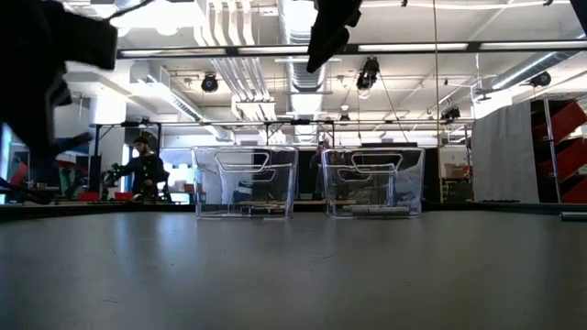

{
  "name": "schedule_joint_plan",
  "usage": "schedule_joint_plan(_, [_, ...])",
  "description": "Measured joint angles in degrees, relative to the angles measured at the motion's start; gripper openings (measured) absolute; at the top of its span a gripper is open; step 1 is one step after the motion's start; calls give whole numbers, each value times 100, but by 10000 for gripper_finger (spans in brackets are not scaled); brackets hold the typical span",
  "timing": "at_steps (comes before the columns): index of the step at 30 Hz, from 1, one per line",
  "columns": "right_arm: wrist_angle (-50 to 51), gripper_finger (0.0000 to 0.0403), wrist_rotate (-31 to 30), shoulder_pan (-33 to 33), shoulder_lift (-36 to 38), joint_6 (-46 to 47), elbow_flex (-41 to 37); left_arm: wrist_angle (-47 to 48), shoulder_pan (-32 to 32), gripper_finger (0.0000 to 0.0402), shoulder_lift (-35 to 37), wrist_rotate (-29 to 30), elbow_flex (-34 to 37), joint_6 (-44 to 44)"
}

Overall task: Sort batteries
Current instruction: Put the black battery into the left transparent bin

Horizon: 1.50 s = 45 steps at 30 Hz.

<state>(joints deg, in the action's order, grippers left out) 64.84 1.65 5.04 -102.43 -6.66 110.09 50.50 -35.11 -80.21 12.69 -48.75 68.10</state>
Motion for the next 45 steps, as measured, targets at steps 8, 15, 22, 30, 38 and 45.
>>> schedule_joint_plan(8, [251, 289, -15, -2, 13, 13, 370, -74, 570, 20, 1021, 649, -4, -797])
schedule_joint_plan(15, [382, 281, -22, 29, 247, 46, 941, -1080, 1965, 17, 1608, 467, -17, -2333])
schedule_joint_plan(22, [424, 290, -33, 66, 446, 219, 1127, -1763, 3548, 16, 1595, -320, -438, -3668])
schedule_joint_plan(30, [544, 296, -36, 141, 494, 250, 1133, -1106, 5011, 15, 366, -765, -1728, -5103])
schedule_joint_plan(38, [1121, 296, -39, 193, 534, 409, 1133, 28, 5855, 15, -1338, -914, -2945, -6064])
schedule_joint_plan(45, [1627, 297, -10, 188, 855, 328, 1052, 243, 6259, 14, -2302, -1297, -3352, -6320])
